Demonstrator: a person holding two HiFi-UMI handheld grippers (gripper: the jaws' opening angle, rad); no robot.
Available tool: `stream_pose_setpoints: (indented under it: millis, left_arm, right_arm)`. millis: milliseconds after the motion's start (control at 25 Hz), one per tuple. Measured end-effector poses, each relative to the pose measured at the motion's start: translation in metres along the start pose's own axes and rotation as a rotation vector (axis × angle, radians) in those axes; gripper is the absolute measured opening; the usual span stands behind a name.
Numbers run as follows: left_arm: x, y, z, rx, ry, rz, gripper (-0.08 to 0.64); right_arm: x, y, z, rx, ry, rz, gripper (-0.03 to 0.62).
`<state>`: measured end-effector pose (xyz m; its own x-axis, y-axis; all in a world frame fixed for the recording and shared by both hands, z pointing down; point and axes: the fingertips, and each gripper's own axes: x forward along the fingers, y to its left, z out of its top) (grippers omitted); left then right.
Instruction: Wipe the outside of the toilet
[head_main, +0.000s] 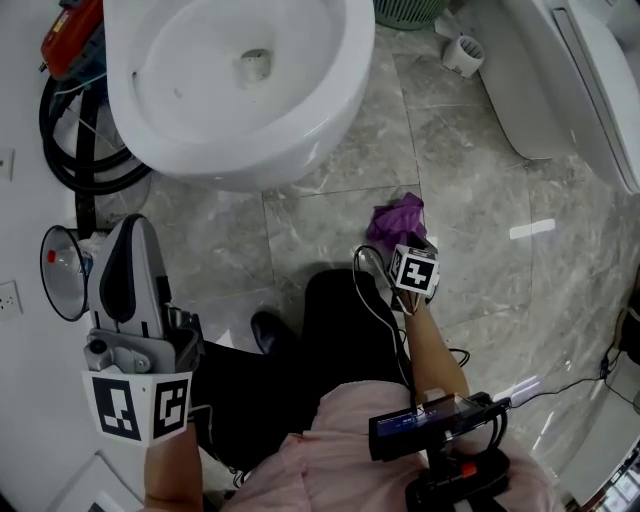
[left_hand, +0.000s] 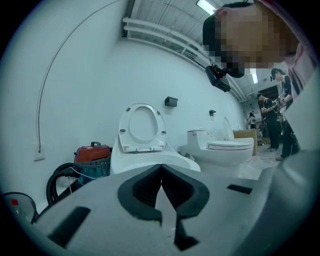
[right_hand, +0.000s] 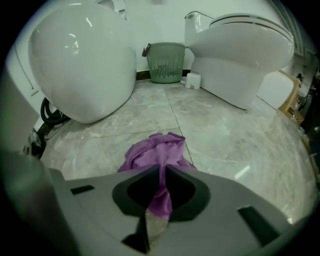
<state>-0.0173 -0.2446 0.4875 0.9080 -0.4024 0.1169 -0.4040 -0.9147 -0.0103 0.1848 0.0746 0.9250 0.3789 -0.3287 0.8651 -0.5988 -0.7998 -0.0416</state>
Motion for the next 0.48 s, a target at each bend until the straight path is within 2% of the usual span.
stream_pose_setpoints:
  millis: [40, 120, 200, 280, 360, 480]
  left_arm:
    - [-0.001, 0.001, 0.000, -0.001, 0.000, 0.001, 0.008]
    - [-0.003, 0.000, 0.000, -0.001, -0.002, -0.001, 0.008]
    - [-0.003, 0.000, -0.001, -0.001, -0.004, -0.005, 0.008]
    - [-0.004, -0.001, -0.001, -0.001, -0.003, -0.008, 0.008]
    - [-0.004, -0.001, 0.000, 0.000, -0.003, -0.010, 0.008]
    - [-0.003, 0.001, -0.001, -0.002, -0.001, -0.006, 0.008]
  right_arm:
    - [-0.001, 0.000, 0.003, 0.001, -0.018, 0.001, 0.062]
    - [-0.003, 0.002, 0.010, 0.020, -0.061, 0.028, 0.217]
    - [0.001, 0.005, 0.014, 0.052, -0.080, 0.056, 0.291]
    - [0.009, 0.008, 0.009, 0.088, -0.058, 0.068, 0.312]
    - [0.019, 0.012, 0.004, 0.131, -0.027, 0.077, 0.365]
    - [0.032, 0.016, 0.005, 0.204, -0.008, 0.058, 0.379]
